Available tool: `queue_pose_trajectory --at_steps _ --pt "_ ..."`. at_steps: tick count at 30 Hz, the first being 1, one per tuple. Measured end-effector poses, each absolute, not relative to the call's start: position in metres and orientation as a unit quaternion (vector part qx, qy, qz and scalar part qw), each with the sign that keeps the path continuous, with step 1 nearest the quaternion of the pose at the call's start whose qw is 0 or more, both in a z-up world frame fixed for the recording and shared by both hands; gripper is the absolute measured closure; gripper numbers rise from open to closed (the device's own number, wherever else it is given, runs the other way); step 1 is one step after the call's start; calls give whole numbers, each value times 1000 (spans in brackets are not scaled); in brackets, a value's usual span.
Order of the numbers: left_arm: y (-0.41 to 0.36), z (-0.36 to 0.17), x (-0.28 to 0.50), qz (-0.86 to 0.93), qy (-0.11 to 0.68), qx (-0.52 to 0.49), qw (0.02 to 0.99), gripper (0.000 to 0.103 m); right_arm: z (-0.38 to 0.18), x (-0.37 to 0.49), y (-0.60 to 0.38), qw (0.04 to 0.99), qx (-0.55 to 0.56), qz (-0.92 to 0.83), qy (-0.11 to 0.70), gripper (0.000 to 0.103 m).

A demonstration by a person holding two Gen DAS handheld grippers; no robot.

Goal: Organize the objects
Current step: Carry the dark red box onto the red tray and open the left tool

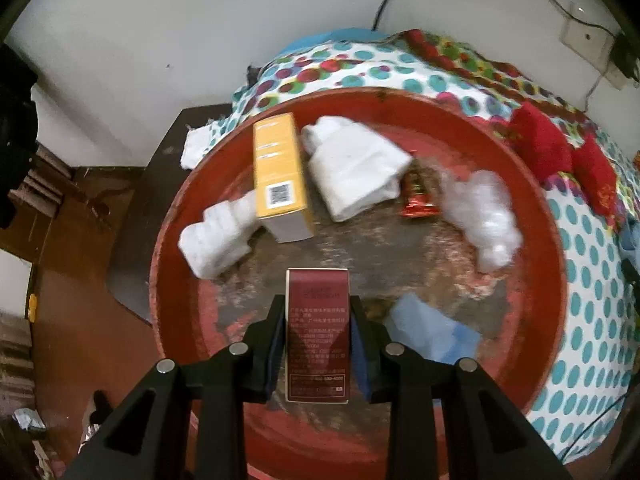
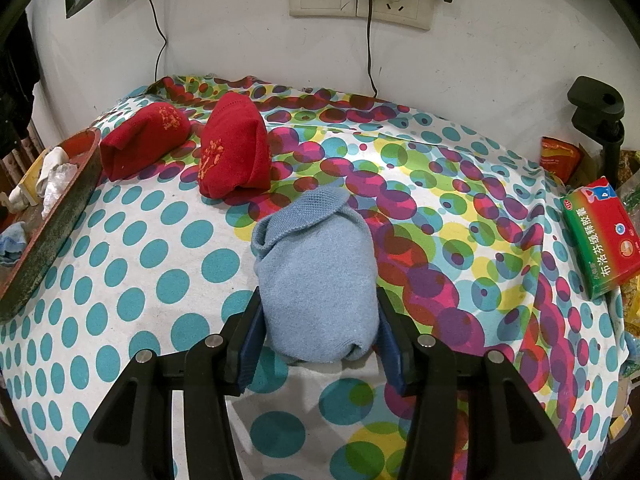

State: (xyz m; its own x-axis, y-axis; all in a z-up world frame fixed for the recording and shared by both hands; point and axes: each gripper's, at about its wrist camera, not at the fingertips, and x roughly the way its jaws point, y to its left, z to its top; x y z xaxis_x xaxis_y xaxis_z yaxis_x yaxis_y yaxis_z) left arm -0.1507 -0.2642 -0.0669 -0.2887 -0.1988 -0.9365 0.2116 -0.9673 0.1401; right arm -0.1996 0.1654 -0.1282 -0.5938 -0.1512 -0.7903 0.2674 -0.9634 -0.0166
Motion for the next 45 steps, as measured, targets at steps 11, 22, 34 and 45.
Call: queue_pose_trajectory --at_steps 11,22,34,45 --pt "-305 -86 -161 -792 29 592 146 73 -129 -200 166 117 435 -890 67 55" --pt "-318 -95 -168 -796 14 592 129 73 -129 -200 166 117 435 -890 67 53" --pt "-318 -96 -161 -796 -15 594 114 70 -129 -200 167 114 436 -890 66 51" --pt "-319 -71 -141 -807 -10 585 83 66 -128 -200 169 112 436 -890 67 48"
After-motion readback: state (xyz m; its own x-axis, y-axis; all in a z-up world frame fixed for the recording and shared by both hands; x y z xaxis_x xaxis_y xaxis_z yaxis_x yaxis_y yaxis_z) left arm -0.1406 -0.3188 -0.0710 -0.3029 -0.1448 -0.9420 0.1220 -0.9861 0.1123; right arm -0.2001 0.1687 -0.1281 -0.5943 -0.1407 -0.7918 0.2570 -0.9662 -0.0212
